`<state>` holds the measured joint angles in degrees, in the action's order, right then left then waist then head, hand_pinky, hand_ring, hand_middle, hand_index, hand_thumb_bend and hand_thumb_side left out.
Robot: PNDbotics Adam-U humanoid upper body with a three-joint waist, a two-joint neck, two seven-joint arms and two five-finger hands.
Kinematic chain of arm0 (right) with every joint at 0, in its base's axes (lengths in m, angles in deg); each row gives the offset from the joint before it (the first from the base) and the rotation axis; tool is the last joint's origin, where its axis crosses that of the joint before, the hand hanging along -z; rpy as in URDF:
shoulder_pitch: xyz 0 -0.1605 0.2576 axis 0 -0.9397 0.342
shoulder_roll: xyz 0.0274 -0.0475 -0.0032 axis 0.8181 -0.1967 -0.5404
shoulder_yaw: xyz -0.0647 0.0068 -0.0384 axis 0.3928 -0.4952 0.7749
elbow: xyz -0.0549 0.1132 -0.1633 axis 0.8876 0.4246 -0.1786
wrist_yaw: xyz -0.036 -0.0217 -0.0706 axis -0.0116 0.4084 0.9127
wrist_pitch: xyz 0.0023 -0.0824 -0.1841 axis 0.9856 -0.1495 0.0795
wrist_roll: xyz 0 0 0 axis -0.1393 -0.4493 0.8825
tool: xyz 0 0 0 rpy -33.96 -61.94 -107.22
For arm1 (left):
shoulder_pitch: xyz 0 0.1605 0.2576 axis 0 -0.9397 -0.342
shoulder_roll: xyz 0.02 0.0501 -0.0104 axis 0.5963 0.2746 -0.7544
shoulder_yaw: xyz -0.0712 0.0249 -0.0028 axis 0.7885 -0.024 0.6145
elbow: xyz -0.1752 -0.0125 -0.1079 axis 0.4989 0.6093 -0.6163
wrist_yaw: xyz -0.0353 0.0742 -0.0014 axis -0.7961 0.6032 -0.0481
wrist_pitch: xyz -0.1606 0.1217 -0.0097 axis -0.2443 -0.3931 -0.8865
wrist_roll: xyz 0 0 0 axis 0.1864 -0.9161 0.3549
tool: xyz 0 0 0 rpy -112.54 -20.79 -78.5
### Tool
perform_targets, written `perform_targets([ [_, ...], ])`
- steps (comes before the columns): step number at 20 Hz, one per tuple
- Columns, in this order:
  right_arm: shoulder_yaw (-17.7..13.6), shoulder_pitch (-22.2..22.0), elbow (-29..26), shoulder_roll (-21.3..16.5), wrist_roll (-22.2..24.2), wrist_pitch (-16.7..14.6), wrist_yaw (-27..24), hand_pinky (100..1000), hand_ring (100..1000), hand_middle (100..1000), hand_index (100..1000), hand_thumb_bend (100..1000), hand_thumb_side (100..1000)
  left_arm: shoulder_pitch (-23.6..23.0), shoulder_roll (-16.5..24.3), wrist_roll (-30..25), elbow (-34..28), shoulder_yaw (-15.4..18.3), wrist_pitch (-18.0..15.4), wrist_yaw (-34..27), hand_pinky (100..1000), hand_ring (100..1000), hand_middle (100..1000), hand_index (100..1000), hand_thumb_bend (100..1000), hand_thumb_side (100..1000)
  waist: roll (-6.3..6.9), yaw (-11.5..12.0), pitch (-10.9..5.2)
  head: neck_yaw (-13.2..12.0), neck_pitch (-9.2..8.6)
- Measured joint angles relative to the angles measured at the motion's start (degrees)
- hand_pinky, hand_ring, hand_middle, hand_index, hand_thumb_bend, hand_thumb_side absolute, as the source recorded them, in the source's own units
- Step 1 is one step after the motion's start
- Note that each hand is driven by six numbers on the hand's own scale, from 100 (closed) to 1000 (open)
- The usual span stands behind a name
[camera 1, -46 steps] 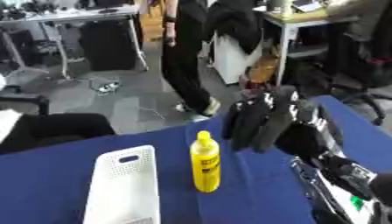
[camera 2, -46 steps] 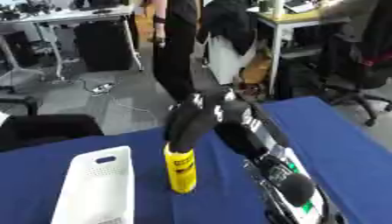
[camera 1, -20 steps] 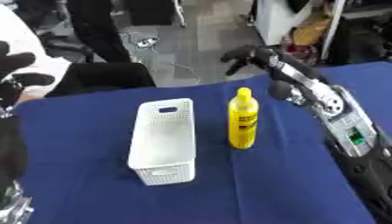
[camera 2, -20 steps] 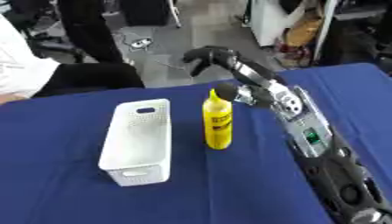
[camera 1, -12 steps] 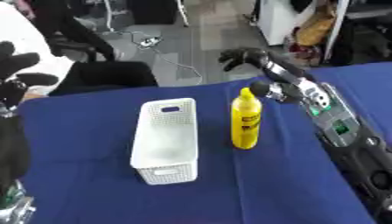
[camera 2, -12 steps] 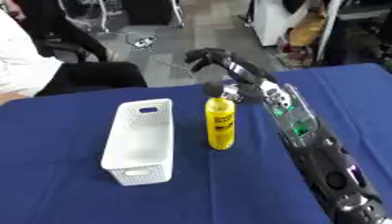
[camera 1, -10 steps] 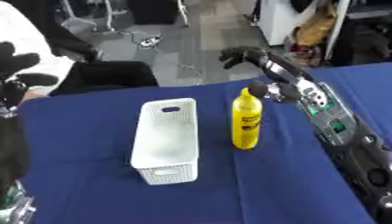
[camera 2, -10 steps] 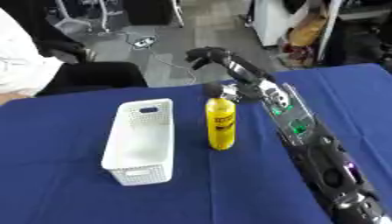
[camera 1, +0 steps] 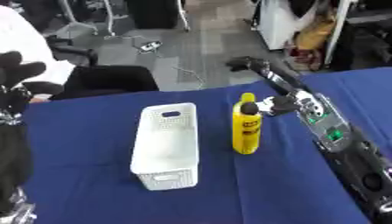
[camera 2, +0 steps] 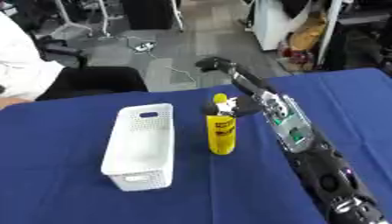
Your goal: Pick up objects on the table and place them in the box.
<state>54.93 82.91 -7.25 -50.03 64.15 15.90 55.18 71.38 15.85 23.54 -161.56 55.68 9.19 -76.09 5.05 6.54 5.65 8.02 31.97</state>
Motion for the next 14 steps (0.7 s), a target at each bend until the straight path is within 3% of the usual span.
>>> perform_targets([
  [8, -0.8, 0.0, 4.0, 0.5, 2.9, 1.1, 2.2, 1000, 873, 875, 944, 864, 795, 0.0, 0.0, -0.2, 0.0, -0.1, 0.2, 0.0, 651, 755, 826, 850, 292, 943, 0.06, 0.0, 0.11, 0.0, 0.12],
  [12, -1.1, 0.0, 6.5, 1.0, 4.1, 1.5, 3.8, 1000, 866, 877, 950, 863, 794, 0.0, 0.0, -0.3, 0.0, -0.1, 0.2, 0.0, 650, 754, 825, 850, 291, 943, 0.19, 0.0, 0.39, -0.2, 1.16],
  [13, -1.2, 0.0, 7.1, 1.1, 4.4, 1.5, 4.3, 1000, 866, 878, 950, 920, 860, 0.0, 0.0, -0.3, 0.0, -0.1, 0.2, 0.0, 651, 754, 826, 850, 291, 943, 0.19, 0.1, 0.39, -0.2, 1.27],
  [14, -1.4, 0.1, 7.7, 1.3, 4.7, 1.6, 4.8, 1000, 865, 877, 953, 863, 794, 0.0, 0.0, -0.3, 0.0, -0.1, 0.2, 0.0, 650, 754, 825, 850, 291, 943, 0.21, 0.1, 0.43, -0.2, 1.39],
])
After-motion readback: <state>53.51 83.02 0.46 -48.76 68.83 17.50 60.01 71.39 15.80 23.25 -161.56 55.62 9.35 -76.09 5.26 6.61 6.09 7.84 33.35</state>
